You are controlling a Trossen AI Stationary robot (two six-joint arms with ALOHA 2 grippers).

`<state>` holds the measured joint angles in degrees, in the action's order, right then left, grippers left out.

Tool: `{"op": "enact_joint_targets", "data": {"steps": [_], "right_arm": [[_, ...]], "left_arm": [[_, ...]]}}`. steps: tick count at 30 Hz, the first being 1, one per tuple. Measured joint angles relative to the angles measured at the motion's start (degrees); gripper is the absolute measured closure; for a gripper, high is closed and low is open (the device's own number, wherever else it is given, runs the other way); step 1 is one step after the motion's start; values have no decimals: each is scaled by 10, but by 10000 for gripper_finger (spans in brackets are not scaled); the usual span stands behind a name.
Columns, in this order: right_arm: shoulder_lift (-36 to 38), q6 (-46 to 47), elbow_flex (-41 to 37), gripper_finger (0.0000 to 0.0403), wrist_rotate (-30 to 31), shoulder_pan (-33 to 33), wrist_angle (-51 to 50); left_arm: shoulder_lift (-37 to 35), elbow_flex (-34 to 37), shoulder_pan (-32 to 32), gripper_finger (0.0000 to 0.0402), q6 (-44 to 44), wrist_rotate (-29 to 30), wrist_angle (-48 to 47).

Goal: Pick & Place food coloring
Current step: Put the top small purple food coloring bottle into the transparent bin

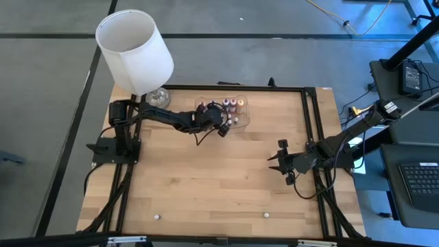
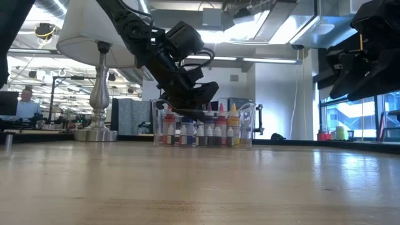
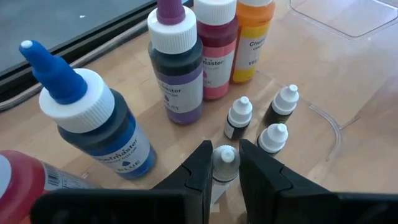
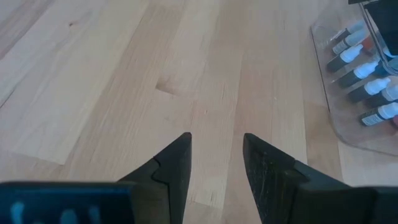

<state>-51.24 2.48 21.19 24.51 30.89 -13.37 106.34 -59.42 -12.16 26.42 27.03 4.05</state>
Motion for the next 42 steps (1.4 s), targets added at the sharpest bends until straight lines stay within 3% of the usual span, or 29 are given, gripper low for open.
{"op": "enact_joint_targets", "data": {"steps": [13,21,42], "right_arm": [[0,-1,0,256,0,0,0],[0,-2,0,256,0,0,0],[0,-30,0,256,29,0,3]], "left_arm": [[0,-20,0,345,-2,15,13],[0,-64,0,345,24,19,-86],[0,-66,-7,345,84,12,-122]]}}
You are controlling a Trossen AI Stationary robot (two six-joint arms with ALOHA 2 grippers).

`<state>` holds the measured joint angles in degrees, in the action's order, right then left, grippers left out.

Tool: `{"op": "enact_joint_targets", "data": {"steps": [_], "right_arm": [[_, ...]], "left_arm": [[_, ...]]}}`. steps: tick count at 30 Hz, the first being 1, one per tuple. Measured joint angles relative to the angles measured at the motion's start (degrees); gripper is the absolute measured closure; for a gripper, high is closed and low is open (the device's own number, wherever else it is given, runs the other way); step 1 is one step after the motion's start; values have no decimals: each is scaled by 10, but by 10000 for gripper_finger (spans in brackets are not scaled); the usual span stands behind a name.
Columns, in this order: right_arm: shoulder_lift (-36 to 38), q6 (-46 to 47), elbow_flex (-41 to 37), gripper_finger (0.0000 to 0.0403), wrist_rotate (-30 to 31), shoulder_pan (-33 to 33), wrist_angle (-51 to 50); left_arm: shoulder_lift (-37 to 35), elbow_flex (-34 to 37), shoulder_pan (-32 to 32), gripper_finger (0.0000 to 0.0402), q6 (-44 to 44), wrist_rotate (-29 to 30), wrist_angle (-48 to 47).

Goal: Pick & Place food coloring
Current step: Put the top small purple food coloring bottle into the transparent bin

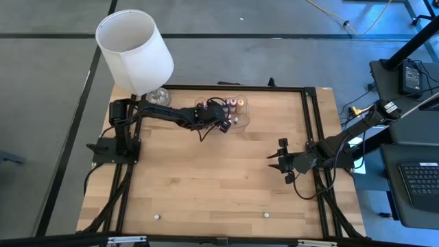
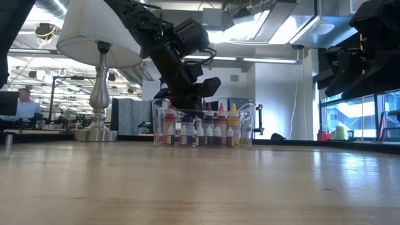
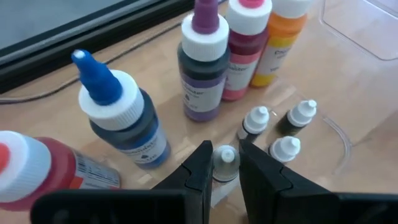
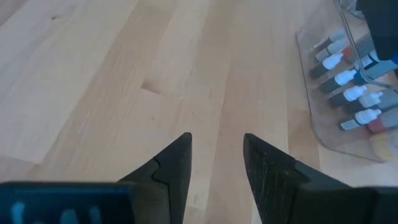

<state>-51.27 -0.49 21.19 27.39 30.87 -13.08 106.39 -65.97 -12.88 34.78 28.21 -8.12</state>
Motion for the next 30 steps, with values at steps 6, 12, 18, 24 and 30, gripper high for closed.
{"op": "enact_joint_targets", "data": {"steps": [6,12,18,24,30], "right_arm": [[0,-15,0,256,0,0,0],[0,-16,0,256,2,0,1],[0,-17,0,256,2,0,2],[0,-17,0,256,2,0,2],[0,-17,0,256,1,0,2]], "left_arm": [[0,0,0,345,0,-3,-8],[0,0,0,345,0,-11,-12],[0,0,2,345,5,-9,-6],[0,0,10,345,-21,-10,47],[0,0,10,345,-21,-10,45]]}}
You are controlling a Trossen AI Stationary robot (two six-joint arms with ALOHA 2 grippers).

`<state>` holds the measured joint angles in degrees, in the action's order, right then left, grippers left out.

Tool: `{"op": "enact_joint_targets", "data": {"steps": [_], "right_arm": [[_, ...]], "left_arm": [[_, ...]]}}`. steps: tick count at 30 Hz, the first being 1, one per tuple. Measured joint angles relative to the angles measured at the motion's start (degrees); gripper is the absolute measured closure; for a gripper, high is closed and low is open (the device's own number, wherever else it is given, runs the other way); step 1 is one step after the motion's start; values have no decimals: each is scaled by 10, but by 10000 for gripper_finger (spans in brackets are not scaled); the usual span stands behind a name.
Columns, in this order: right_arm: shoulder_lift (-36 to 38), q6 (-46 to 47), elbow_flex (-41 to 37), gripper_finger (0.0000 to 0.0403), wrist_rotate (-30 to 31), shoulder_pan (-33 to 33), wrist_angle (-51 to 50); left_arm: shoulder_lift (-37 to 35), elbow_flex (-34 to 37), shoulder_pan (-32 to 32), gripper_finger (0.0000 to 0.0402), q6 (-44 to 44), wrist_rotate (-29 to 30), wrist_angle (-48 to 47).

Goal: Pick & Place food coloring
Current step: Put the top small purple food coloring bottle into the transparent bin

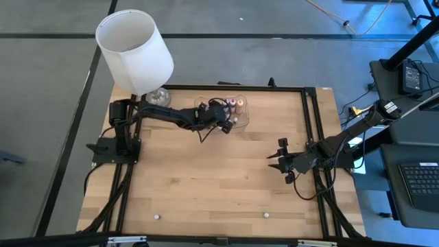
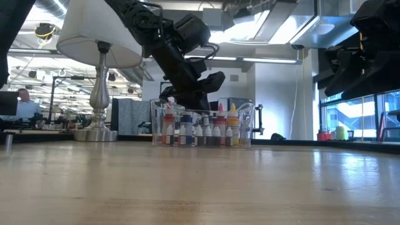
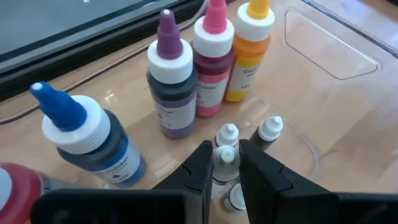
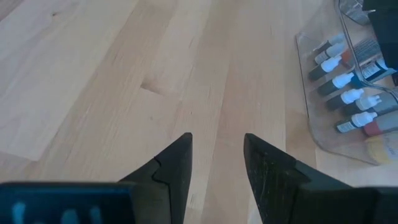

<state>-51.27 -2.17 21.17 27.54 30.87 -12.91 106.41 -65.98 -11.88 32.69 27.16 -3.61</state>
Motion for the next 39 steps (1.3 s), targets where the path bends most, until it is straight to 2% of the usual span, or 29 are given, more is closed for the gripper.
{"op": "enact_joint_targets", "data": {"steps": [6,13,17,39], "right_arm": [[0,1,0,256,0,0,0],[0,0,0,256,0,0,3],[0,-3,0,256,0,0,4],[0,17,0,256,-2,0,6]], "left_arm": [[0,0,2,345,2,15,1],[29,-1,5,345,5,19,29],[43,0,4,345,6,40,36],[44,0,1,345,15,40,30]]}}
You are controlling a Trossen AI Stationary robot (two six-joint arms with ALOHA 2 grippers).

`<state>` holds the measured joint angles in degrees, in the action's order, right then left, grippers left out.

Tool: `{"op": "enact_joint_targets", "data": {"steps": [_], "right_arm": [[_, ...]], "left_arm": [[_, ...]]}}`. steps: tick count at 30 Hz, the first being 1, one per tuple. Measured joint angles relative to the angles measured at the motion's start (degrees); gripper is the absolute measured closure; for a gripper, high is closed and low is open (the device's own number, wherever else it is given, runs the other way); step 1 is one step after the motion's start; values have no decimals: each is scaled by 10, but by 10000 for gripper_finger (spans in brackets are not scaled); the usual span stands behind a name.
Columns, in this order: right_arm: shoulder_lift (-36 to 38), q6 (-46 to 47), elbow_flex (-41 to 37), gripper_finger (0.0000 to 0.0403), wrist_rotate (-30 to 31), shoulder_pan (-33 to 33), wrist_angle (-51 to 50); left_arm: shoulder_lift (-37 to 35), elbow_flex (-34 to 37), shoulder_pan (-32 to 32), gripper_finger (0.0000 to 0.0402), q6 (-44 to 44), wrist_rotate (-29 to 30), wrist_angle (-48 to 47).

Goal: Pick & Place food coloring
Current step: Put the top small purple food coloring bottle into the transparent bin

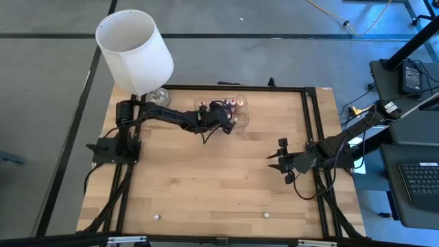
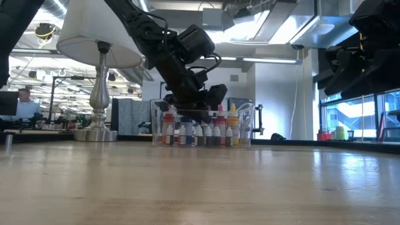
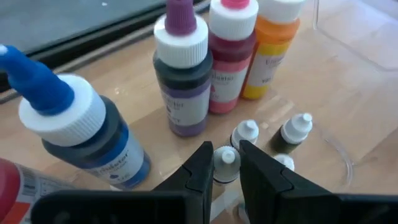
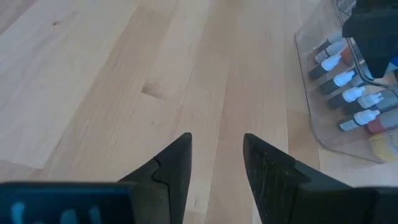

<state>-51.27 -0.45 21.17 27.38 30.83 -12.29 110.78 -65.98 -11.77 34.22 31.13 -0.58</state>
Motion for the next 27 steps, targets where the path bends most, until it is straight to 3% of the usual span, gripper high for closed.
{"op": "enact_joint_targets", "data": {"steps": [12,27], "right_arm": [[0,0,0,256,0,0,0],[0,0,0,256,0,0,-3]], "left_arm": [[0,0,0,344,-4,-6,-26],[0,0,0,305,-5,-6,-22]]}}
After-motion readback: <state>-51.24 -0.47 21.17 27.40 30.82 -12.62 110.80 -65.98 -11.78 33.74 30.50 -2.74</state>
